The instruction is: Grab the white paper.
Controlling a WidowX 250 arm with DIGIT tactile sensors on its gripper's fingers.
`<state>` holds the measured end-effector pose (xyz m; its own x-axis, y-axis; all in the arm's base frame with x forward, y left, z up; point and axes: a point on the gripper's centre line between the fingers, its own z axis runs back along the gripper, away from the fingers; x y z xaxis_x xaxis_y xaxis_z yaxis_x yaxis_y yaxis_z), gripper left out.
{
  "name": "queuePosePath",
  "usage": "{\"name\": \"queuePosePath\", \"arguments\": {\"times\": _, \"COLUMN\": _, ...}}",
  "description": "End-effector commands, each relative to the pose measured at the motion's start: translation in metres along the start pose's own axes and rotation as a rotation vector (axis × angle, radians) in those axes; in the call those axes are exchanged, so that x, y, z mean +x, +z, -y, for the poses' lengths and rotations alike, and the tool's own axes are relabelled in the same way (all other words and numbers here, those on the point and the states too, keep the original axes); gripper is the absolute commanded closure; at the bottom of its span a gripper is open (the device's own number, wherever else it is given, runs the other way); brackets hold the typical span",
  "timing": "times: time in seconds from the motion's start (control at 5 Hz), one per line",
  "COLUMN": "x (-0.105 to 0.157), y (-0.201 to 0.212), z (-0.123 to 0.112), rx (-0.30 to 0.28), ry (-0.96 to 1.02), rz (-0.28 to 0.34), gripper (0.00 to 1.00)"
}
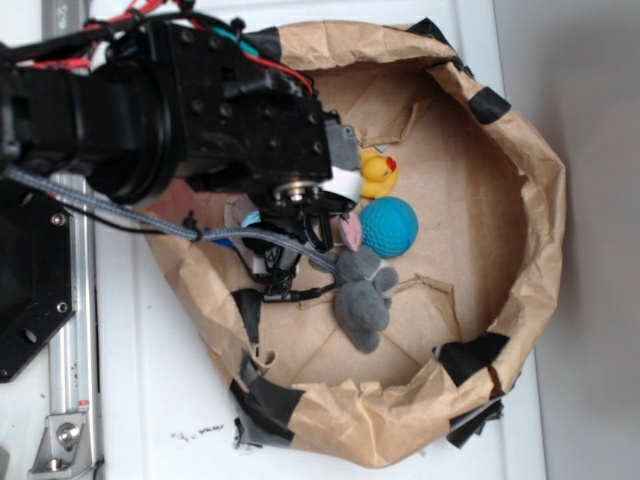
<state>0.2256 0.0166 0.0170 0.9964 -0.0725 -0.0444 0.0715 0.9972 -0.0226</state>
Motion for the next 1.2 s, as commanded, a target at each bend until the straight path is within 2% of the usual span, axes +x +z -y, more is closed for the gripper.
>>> {"name": "queuePosePath", "arguments": {"times": 0.0, "x": 0.018, "y": 0.06, "z": 0.008, "rx": -0.07, "ry": 0.078, "rz": 0.137, "gripper": 1.0}}
{"name": "queuePosePath", "arguments": {"times": 0.4, "x": 0.034, "y": 0.163, "z": 0.027, "rx": -0.089, "ry": 0.075, "rz": 0.303, "gripper": 1.0}}
{"name": "queuePosePath", "arguments": {"times": 0.6, "x": 0.039, "y": 0.198, "z": 0.024, "rx": -0.116, "ry": 0.095, "rz": 0.341, "gripper": 1.0}}
{"name": "queuePosePath", "arguments": {"times": 1.0, "x": 0.038, "y": 0.222, "z": 0.025, "rx": -0.096, "ry": 0.166, "rz": 0.41, "gripper": 1.0}}
